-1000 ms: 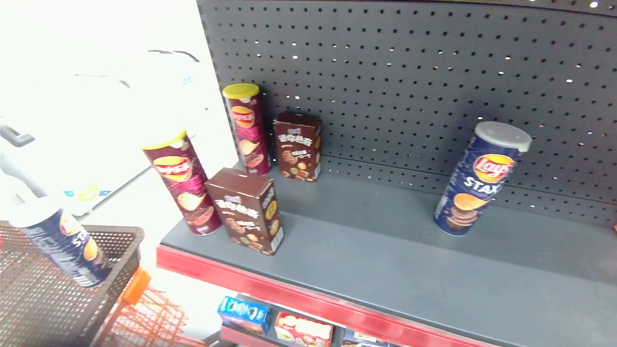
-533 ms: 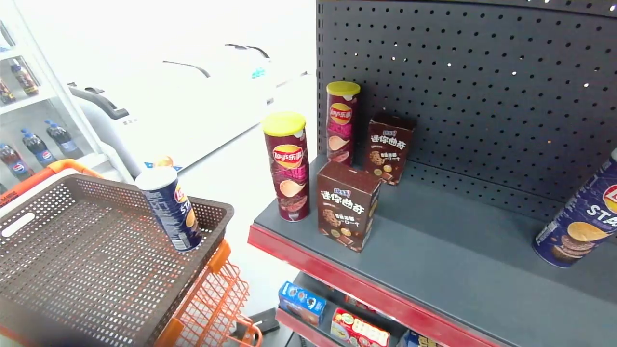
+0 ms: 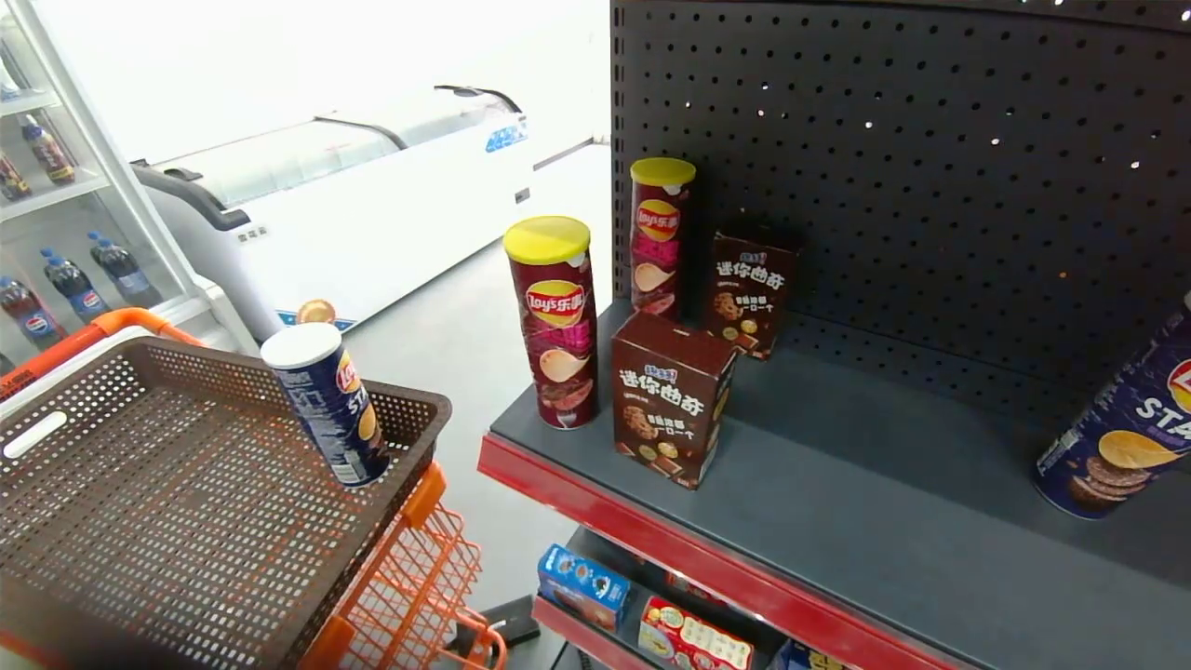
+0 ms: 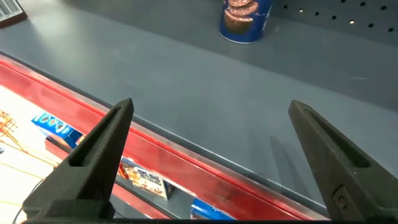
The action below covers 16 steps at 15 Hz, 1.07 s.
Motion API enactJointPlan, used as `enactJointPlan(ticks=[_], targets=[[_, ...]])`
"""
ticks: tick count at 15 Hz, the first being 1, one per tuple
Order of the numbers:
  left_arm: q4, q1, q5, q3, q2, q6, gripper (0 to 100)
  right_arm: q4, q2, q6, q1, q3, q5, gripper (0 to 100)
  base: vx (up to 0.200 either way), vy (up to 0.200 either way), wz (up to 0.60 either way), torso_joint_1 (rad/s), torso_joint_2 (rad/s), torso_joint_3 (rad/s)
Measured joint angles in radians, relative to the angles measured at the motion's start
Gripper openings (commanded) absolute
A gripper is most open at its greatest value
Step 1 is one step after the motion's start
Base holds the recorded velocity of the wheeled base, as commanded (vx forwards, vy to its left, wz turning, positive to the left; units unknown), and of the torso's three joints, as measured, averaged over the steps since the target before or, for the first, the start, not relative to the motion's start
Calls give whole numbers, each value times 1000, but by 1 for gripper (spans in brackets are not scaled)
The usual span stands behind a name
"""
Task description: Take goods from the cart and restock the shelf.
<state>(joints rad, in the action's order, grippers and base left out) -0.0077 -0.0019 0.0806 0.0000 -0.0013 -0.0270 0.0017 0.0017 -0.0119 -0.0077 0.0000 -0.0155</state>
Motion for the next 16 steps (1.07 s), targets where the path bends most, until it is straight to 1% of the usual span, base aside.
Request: enactJointPlan(ticks=[1,2,3,4,6,8,9,10,11,13,16], targets=[[3,0,2,-21,1,-14,100,0,0,0,0,0,0,100,0,0,0,0,0,0],[14,-1,2,-61,10,-27,100,0,0,0,0,0,0,100,0,0,0,0,0,0],[36,-2,1,-97,34,-35,100,0,0,0,0,0,0,100,0,0,0,0,0,0],[54,-2,-2,-137,75,-39,100,0,0,0,0,0,0,100,0,0,0,0,0,0],[59,-3,-6,-204,189,-44,100,0,0,0,0,0,0,100,0,0,0,0,0,0],[19,-15,-19,-274,346,-45,100,0,0,0,0,0,0,100,0,0,0,0,0,0],[-17,-22,-31,-301,424,-42,100,0,0,0,0,0,0,100,0,0,0,0,0,0],[-67,-14,-40,-324,511,-39,100,0,0,0,0,0,0,100,0,0,0,0,0,0],[-114,6,-45,-338,592,-39,100,0,0,0,0,0,0,100,0,0,0,0,0,0],[-223,47,-52,-354,749,-51,100,0,0,0,0,0,0,100,0,0,0,0,0,0],[-464,77,-61,-346,987,-57,100,0,0,0,0,0,0,100,0,0,0,0,0,0]])
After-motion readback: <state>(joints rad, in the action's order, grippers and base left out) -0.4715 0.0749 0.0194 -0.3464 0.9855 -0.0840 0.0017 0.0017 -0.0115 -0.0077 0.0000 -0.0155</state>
